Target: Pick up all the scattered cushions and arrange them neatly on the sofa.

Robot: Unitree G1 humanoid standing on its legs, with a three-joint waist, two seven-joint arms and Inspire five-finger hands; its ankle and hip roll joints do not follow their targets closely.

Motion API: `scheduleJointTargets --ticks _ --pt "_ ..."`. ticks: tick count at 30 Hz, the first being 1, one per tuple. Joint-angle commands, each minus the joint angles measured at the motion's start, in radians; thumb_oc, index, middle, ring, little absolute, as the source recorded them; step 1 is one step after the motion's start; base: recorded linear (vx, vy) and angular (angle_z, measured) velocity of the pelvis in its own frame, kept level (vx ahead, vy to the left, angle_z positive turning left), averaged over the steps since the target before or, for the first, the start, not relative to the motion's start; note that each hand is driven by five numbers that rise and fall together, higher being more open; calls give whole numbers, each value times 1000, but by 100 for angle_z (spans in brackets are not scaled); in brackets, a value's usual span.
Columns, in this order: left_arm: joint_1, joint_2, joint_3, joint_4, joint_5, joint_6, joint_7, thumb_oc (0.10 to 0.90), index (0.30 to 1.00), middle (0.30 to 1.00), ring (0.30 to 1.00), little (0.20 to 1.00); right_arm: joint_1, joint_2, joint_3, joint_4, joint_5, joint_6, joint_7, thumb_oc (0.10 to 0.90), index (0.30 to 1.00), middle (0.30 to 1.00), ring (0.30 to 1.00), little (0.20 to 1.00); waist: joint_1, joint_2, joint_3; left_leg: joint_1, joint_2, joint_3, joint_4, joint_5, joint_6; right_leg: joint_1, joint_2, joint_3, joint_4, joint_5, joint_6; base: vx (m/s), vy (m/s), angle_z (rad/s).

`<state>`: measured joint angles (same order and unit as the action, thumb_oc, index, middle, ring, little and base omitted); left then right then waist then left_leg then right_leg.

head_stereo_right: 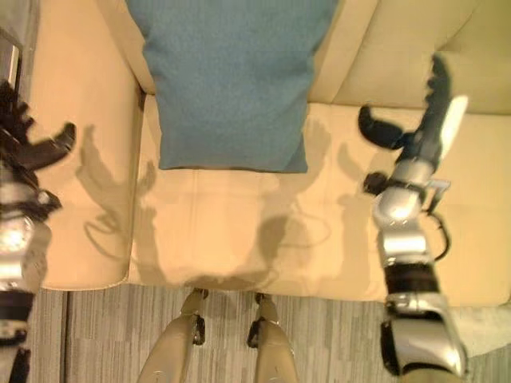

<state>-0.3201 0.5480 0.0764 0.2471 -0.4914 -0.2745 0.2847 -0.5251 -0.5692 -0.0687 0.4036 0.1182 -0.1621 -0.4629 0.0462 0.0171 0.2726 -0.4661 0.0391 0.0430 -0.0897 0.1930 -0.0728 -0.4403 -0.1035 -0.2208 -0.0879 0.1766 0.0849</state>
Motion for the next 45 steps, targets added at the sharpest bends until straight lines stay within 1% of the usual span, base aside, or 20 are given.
scheduleJointTargets --ticks 1,4,9,15,18,19,21,22,25,27,29,30,32,34,36,39,41,43,44,45 --pt "118 7 1 -27 173 -83 -30 800 900 900 900 900 193 39 -30 -37 -16 -125 61 800 900 900 900 900 4 -20 -265 104 24 19 2 -115 -50 109 -52 -63 1 -101 73 44 -29 1" --pt "317 -81 43 -28 224 -47 -89 800 900 900 900 900 382 111 -76 -44 -28 -125 132 800 900 900 900 900 4 -20 -259 198 39 26 2 -126 -43 200 -39 -77 1 -127 65 109 -52 6" --pt "483 -162 19 111 294 -4 -139 800 900 900 900 900 572 206 -73 15 -15 -117 205 800 900 900 900 900 -1 -12 -244 306 62 39 2 -132 -41 317 -14 -90 1 -164 55 51 -57 3" --pt "538 -216 -39 352 372 32 -149 800 900 900 900 900 650 180 0 94 -138 -102 212 800 900 900 900 900 -7 -12 -209 356 84 23 2 -117 -49 388 22 -91 1 -206 35 -12 -92 13" --pt "529 -212 -70 415 418 36 -149 800 900 900 900 900 636 146 36 130 -190 -97 208 800 900 900 900 900 -6 -15 -197 358 86 22 15 -100 -48 391 20 -97 1 -208 32 -81 -53 23" --pt "518 -208 -86 440 433 38 -144 800 900 900 900 900 623 128 53 152 -212 -90 200 800 900 900 900 900 -3 -22 -181 334 83 24 58 -104 -48 387 13 -96 1 -205 29 -232 -71 14" --pt "494 -206 -105 506 470 40 -136 800 900 900 900 900 588 102 92 204 -247 -78 193 800 900 900 900 900 -6 -44 -161 298 70 28 177 -191 -36 367 -6 -99 1 -189 22 -302 -52 14" --pt "489 -212 -120 558 503 43 -140 800 900 900 900 900 572 89 118 243 -260 -71 193 800 900 900 900 900 -5 -55 -160 316 49 8 256 -255 -29 359 -15 -91 1 -176 17 -259 -16 9" --pt "468 -240 -137 685 520 56 -147 800 900 900 900 900 542 96 153 337 -258 -50 204 800 900 900 900 900 -19 -58 -167 386 19 -34 345 -305 -25 347 -15 -83 1 -147 13 -147 40 5" --pt "456 -252 -145 732 526 62 -147 800 900 900 900 900 531 100 171 377 -263 -39 214 800 900 900 900 900 -33 -50 -180 450 12 -58 351 -328 -24 342 -11 -83 1 -133 13 -117 106 0" --pt "441 -264 -150 758 516 65 -138 800 900 900 900 900 519 103 178 407 -255 -25 231 800 900 900 900 900 -58 -32 -199 546 5 -97 295 -322 -29 312 -10 -88 1 -98 16 -229 208 20" --pt "434 -274 -161 765 516 67 -131 800 900 900 900 900 515 99 176 422 -259 -21 222 800 900 900 900 900 -69 -25 -202 574 -16 -120 235 -363 -12 278 -23 -81 4 -66 29 -260 209 13" --pt "427 -277 -163 774 518 68 -125 800 900 900 900 900 502 95 174 441 -266 -10 224 800 900 900 900 900 -71 -27 -198 587 -48 -130 195 -412 16 244 -48 -74 11 -32 48 -289 207 -2" --pt "418 -283 -162 778 504 67 -119 800 900 900 900 900 482 93 178 455 -287 8 216 800 900 900 900 900 -56 -35 -180 586 -101 -136 143 -449 53 189 -99 -71 16 6 88 -394 252 -8" --pt "419 -290 -134 766 455 63 -115 800 900 900 900 900 473 101 181 462 -298 19 213 800 900 900 900 900 -42 -38 -157 579 -112 -124 129 -428 64 164 -127 -83 42 14 100 -369 140 -39" --pt "425 -285 -116 743 392 61 -108 800 900 900 900 900 455 117 186 475 -285 28 211 800 900 900 900 900 -26 -35 -127 541 -117 -108 148 -397 89 171 -116 -53 161 -54 83 -354 38 -38" --pt "436 -281 -111 740 379 68 -115 800 900 900 900 900 461 123 190 488 -282 26 212 800 900 900 900 900 -10 -28 -125 524 -115 -96 148 -375 106 193 -112 -57 271 -97 59 -293 6 -20" --pt "441 -278 -109 758 375 75 -124 800 900 900 900 900 467 137 198 518 -278 25 221 800 900 900 900 900 1 -24 -136 504 -109 -93 146 -349 117 217 -86 -45 366 -154 37 -237 -18 -19" --pt "443 -276 -108 765 376 77 -126 800 900 900 900 900 468 143 201 529 -275 25 222 800 900 900 900 900 7 -24 -142 495 -107 -90 147 -342 117 239 -72 -41 378 -177 35 -250 -111 -12" --pt "449 -275 -102 794 377 85 -130 800 900 900 900 900 477 158 207 554 -271 24 227 800 900 900 900 900 30 -34 -165 467 -102 -71 145 -323 114 321 -47 -53 371 -225 32 -243 -163 -14"
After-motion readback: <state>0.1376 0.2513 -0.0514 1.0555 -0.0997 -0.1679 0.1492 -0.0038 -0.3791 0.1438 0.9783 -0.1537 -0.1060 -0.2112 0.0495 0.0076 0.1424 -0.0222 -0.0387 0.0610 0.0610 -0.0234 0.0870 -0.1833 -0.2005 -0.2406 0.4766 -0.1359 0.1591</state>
